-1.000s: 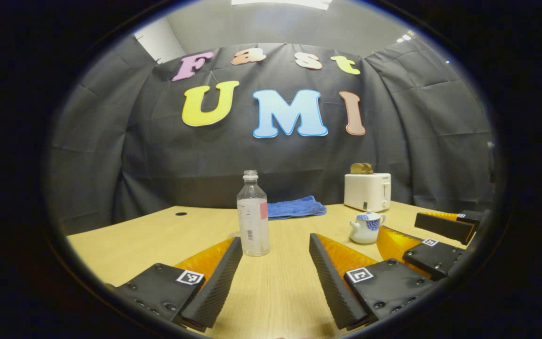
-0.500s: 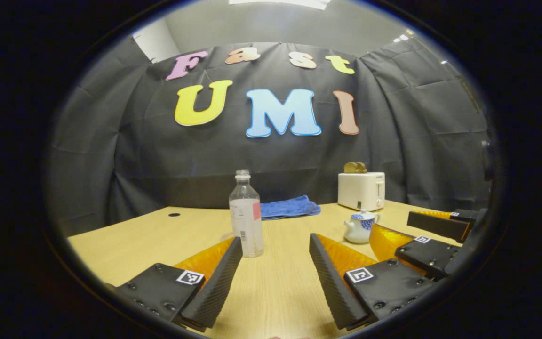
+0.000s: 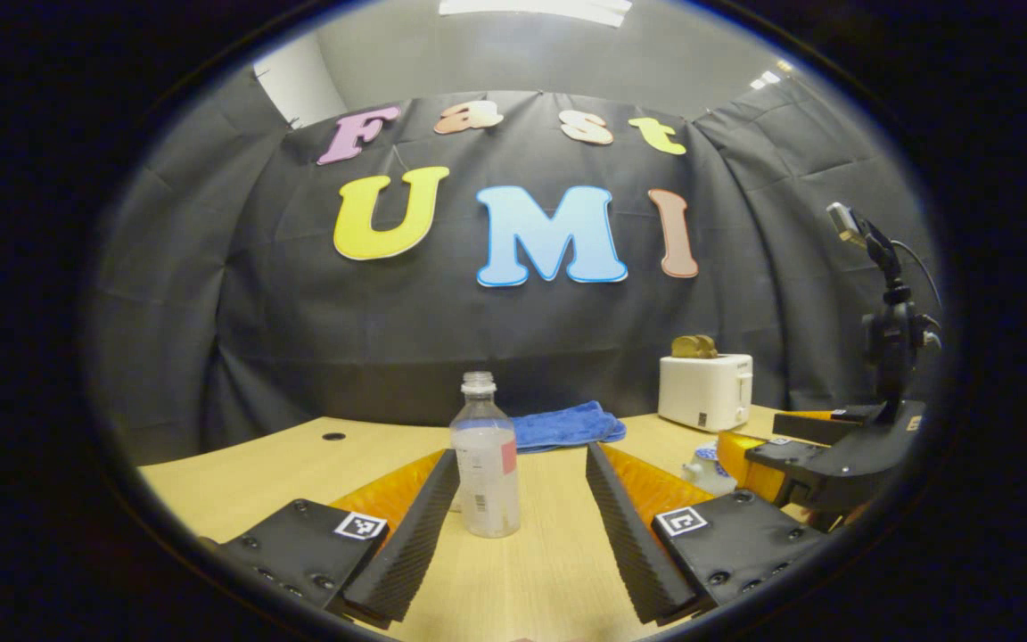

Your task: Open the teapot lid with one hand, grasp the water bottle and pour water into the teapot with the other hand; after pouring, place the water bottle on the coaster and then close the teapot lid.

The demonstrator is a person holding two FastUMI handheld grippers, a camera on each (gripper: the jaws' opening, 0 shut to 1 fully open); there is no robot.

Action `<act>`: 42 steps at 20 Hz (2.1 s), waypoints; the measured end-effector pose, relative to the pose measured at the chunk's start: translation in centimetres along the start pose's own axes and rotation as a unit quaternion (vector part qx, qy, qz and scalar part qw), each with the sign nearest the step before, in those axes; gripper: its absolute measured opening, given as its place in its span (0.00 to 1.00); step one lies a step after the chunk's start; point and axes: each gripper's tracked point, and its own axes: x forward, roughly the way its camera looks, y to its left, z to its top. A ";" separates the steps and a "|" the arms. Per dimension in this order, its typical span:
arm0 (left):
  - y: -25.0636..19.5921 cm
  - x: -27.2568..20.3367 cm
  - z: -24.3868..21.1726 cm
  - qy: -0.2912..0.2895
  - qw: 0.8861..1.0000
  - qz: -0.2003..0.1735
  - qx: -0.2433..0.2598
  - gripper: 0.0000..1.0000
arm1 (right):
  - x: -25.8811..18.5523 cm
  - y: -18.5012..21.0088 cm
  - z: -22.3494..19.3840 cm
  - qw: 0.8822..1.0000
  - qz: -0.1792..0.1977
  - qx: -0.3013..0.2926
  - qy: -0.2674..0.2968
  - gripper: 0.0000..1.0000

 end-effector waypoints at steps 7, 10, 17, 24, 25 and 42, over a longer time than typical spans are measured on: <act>1.3 2.4 -2.2 0.028 1.000 0.011 0.007 1.00 | 4.7 -0.6 -0.9 0.999 -0.007 -0.036 0.019 0.79; 1.7 2.7 -2.1 0.028 0.999 0.014 0.018 0.99 | 5.3 -0.5 -2.0 0.999 0.005 -0.008 0.041 0.58; 1.6 2.4 -1.9 0.027 0.999 0.015 0.016 1.00 | 5.2 -0.5 -1.6 0.999 0.001 -0.022 0.042 0.15; 1.6 2.6 -2.5 0.034 0.999 0.013 0.015 1.00 | 5.1 -0.8 -1.1 0.998 -0.004 -0.045 0.035 0.01; 1.5 2.6 -2.4 0.033 0.999 0.013 0.013 1.00 | 5.0 -0.8 -1.3 0.998 -0.003 -0.045 0.035 0.01; 0.7 5.6 -2.8 0.022 0.999 0.013 0.032 1.00 | -1.9 0.0 3.6 0.998 0.030 -0.045 -0.028 0.01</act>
